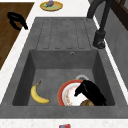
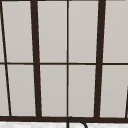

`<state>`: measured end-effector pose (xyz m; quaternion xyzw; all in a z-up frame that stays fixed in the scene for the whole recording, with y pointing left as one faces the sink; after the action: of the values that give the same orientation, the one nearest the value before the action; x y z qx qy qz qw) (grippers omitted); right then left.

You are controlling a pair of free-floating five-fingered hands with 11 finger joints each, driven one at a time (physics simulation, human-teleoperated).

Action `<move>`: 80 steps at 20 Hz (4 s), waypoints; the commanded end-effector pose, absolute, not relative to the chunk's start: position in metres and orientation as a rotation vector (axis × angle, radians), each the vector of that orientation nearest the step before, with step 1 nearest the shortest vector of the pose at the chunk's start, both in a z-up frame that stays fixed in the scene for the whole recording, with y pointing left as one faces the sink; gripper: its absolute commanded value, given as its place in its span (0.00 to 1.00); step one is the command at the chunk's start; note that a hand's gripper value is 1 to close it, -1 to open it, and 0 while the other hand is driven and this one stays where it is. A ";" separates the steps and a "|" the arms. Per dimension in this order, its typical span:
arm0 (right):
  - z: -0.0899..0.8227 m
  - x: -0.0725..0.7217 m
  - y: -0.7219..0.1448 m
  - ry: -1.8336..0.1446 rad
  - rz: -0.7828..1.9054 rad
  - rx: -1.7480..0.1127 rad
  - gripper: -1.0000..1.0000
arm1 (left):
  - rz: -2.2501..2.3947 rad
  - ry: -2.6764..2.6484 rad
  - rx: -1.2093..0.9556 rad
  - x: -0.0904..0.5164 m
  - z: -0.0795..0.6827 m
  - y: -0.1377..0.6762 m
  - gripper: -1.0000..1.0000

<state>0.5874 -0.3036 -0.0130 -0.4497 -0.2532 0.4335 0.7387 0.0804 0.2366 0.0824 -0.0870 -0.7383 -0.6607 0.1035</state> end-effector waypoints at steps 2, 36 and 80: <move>-0.014 0.577 -0.324 -0.500 0.995 -0.965 0.00 | -1.949 -2.178 -0.257 0.080 0.082 0.237 0.50; -0.097 0.609 -0.346 -0.623 1.168 -0.690 1.00 | -1.949 -2.178 -0.257 0.080 0.082 0.237 0.50; -0.059 0.525 -0.292 -0.759 0.998 -1.173 1.00 | -1.949 -2.178 -0.257 0.080 0.082 0.237 0.50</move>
<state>0.5237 -0.2893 -0.0754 -0.5192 -0.3478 0.4255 0.6545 0.0804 0.2366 0.0824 -0.0871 -0.7383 -0.6607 0.1034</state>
